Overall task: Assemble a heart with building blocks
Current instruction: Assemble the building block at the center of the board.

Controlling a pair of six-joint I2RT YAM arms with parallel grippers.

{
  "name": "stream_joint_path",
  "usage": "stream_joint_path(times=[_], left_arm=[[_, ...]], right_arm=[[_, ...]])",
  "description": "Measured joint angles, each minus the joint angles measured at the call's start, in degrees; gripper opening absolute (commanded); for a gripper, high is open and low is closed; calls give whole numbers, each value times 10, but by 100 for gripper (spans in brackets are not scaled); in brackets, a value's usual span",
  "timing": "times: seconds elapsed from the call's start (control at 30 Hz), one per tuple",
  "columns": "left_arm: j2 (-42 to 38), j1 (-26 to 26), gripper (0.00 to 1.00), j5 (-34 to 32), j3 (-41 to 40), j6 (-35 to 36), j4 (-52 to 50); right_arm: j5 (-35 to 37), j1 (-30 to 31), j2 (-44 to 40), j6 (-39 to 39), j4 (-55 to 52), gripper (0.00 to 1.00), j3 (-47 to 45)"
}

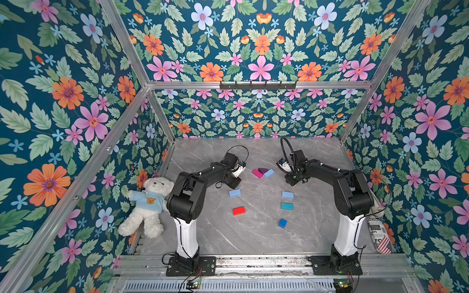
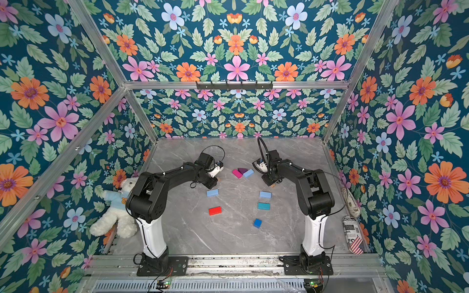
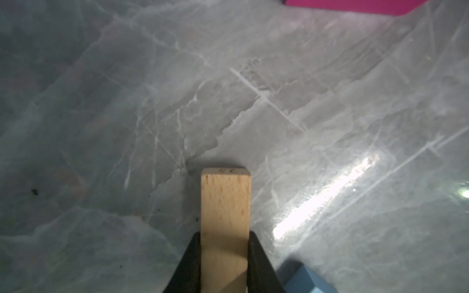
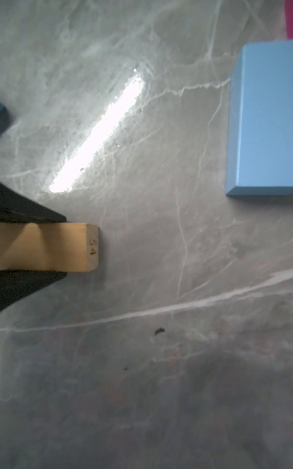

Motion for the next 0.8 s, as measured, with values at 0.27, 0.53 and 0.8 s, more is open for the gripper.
stream_joint_path(times=[0.27,0.53,0.8], left_arm=[[11,-39,28,-2,8,-15,8],[19,-53,29,-3,23,-24,5],[26,-55,36,-5,36,-24,-9]], right_arm=[[21,14,8,11,-2,50,12],[28,14,-9,27,29,73,-7],[20,9,-23,32,35,72,-24]])
